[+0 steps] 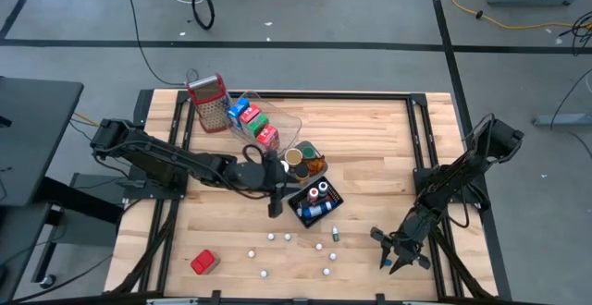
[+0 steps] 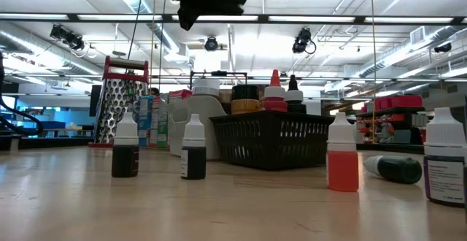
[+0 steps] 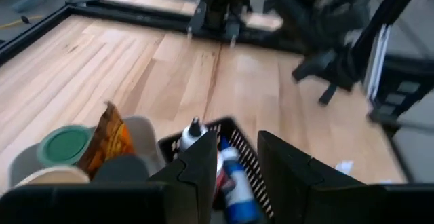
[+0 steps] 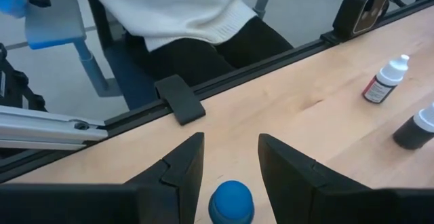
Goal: Pick & Place Kitchen Items
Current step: Put the blue black food coloring into the black bin
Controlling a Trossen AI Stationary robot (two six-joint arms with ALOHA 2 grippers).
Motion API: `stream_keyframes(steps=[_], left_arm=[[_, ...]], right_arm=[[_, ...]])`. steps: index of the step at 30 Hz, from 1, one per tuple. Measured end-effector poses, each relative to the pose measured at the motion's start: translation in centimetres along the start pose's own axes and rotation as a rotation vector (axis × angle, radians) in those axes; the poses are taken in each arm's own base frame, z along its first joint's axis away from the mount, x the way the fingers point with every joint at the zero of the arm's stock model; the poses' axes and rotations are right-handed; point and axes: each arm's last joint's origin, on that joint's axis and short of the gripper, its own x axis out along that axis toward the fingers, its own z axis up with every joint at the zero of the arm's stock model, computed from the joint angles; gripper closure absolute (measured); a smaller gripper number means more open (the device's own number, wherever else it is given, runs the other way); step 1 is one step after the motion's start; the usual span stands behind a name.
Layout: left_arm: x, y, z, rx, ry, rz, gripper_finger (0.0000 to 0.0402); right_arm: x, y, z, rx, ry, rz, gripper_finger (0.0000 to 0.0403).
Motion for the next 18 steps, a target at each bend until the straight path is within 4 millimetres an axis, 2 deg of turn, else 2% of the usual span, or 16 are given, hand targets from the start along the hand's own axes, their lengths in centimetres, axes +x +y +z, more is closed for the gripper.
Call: stream_keyframes(steps=[6, 18], left_arm=[[-0.04, -0.21, 0.73, -0.043, -0.072, -0.022, 0.0285], [0.02, -0.31, 0.68, -0.079, -0.062, -0.054, 0.0285]], right_arm=[[0.0, 0.0, -0.02, 0.001, 0.002, 0.001, 0.0253], [-0.64, 0.23, -0.94, -0.006, -0.032, -0.004, 0.0253]])
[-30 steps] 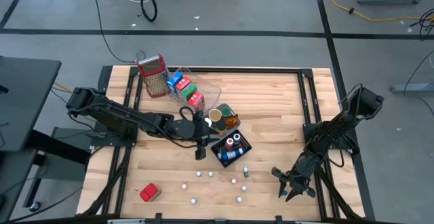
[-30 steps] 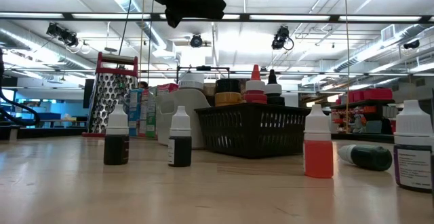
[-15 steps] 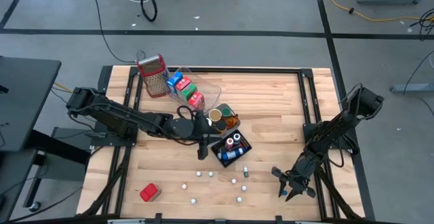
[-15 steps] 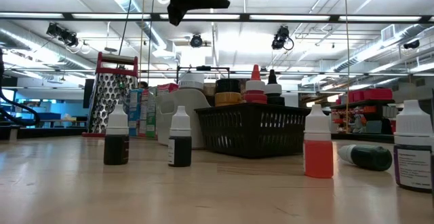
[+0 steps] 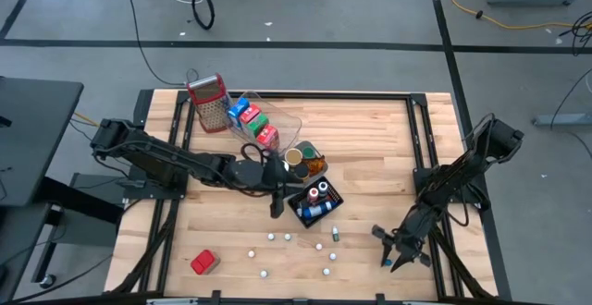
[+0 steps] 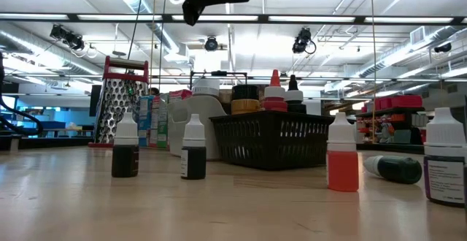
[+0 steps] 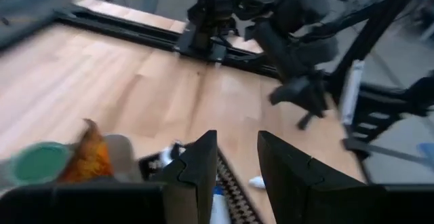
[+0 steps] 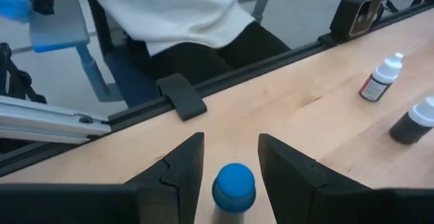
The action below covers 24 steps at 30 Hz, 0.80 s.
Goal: Pick & Place Kitchen Items
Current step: Put the blue black food coloring into the black bin
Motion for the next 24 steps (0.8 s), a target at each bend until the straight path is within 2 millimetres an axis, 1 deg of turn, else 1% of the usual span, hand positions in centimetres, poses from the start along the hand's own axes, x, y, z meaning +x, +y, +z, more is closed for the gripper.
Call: stream_keyframes(steps=[3, 5, 9, 12, 14, 16, 17, 19, 24], left_arm=[[1.1, -0.2, -0.7, -0.065, 0.017, -0.044, 0.0285], [2.1, -0.5, -1.3, -0.088, -0.002, -0.062, 0.0285], [3.5, -0.5, -2.4, -0.073, 0.028, -0.061, 0.0285], [4.2, -0.6, -2.8, -0.066, 0.047, -0.06, 0.0285], [4.4, -0.9, -2.8, -0.055, 0.06, -0.076, 0.0285], [5.1, -1.4, -2.6, -0.042, 0.052, -0.089, 0.0285], [5.2, -1.6, -2.8, -0.021, 0.074, -0.082, 0.0285], [6.1, -2.1, -2.8, 0.004, 0.104, -0.072, 0.0285], [8.3, -2.3, -4.1, 0.088, 0.292, -0.017, 0.0285]], right_arm=[[-0.2, 0.0, -0.4, 0.004, 0.002, -0.025, 0.0253], [-0.3, 0.0, -0.5, 0.015, 0.008, -0.048, 0.0253], [-0.3, -0.2, -0.5, 0.027, 0.015, -0.103, 0.0253], [-0.3, -0.2, -0.5, 0.027, 0.014, -0.094, 0.0253], [-0.3, -0.2, -0.5, 0.027, 0.014, -0.092, 0.0253], [-0.3, -0.1, -0.6, 0.028, 0.02, -0.092, 0.0253], [-0.3, -0.1, -0.6, 0.029, 0.024, -0.091, 0.0253], [-0.2, -0.1, -0.8, 0.041, 0.031, -0.09, 0.0253], [-0.2, -0.1, -0.8, 0.087, 0.035, -0.091, 0.0253]])
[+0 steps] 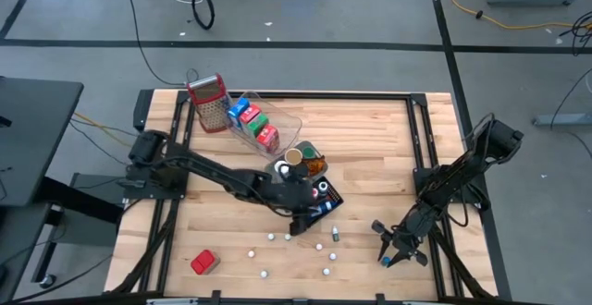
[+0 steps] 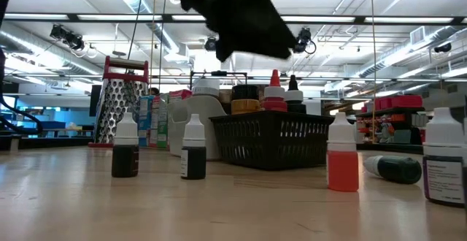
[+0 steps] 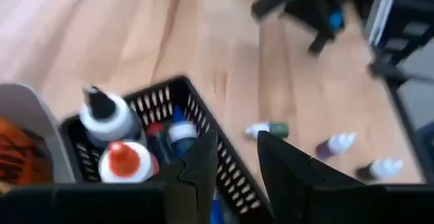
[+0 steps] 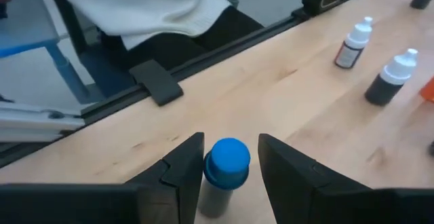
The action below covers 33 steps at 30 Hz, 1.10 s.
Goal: Pick & Place Kitchen Items
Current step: Put the blue black food coloring into the black bin
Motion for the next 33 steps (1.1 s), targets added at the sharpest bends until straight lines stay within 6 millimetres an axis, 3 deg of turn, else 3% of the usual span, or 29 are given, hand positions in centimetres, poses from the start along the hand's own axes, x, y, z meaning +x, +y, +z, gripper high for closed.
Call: stream_keyframes(steps=[10, 19, 33], left_arm=[[0.6, 1.6, -1.5, -0.123, 0.202, 0.074, 0.0285], [0.7, 2.3, -1.2, -0.152, 0.188, 0.081, 0.0285], [0.8, 2.2, -1.1, -0.155, 0.191, 0.062, 0.0285]], right_arm=[[0.1, 0.1, 0.3, 0.017, -0.037, 0.03, 0.0265], [0.1, 0.0, 0.4, 0.068, -0.045, -0.014, 0.0322], [0.3, -0.1, 0.6, 0.026, -0.098, -0.046, 0.0328]])
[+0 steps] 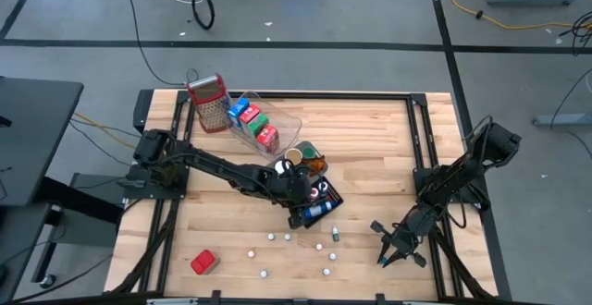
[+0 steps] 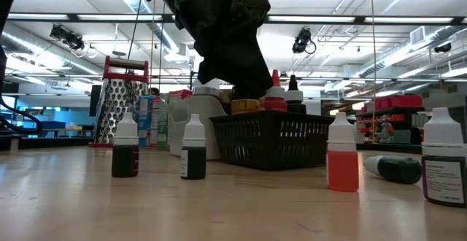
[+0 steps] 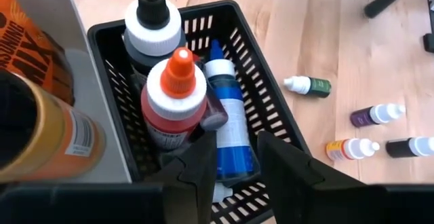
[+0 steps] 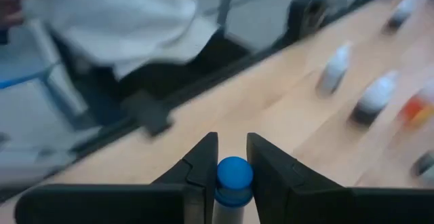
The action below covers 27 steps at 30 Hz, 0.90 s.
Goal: Pick & Place Kitchen Items
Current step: Put the blue black food coloring into the black bin
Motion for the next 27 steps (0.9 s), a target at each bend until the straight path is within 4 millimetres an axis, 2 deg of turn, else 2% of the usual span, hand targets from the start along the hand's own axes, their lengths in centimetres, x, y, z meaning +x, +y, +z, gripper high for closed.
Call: stream_keyframes(steps=[3, 8, 14, 17, 21, 27], left_arm=[[-0.3, 0.0, 0.1, 0.008, -0.001, -0.001, 0.0285], [-1.7, -0.1, 0.8, 0.037, -0.028, -0.012, 0.0285], [-4.3, -0.3, 1.9, 0.066, -0.091, -0.019, 0.0285], [-4.9, -0.2, 2.1, 0.085, -0.112, 0.006, 0.0285], [-4.9, -0.2, 2.0, 0.136, -0.099, 0.014, 0.0285], [-4.9, -0.1, 1.9, 0.147, -0.092, 0.023, 0.0285]], right_arm=[[0.0, -0.4, 1.0, 0.006, -0.1, -0.13, 0.0328], [-0.3, -1.4, 1.8, 0.022, -0.17, -0.448, 0.0328], [-0.6, -4.9, 3.9, 0.012, -0.236, -0.852, 0.0329], [-0.7, -7.3, 5.1, 0.045, -0.266, -0.928, 0.0328], [-0.9, -10.0, 4.8, 0.095, -0.177, -0.988, 0.0327], [-1.5, -11.7, 3.5, 0.208, -0.098, -1.037, 0.0326]])
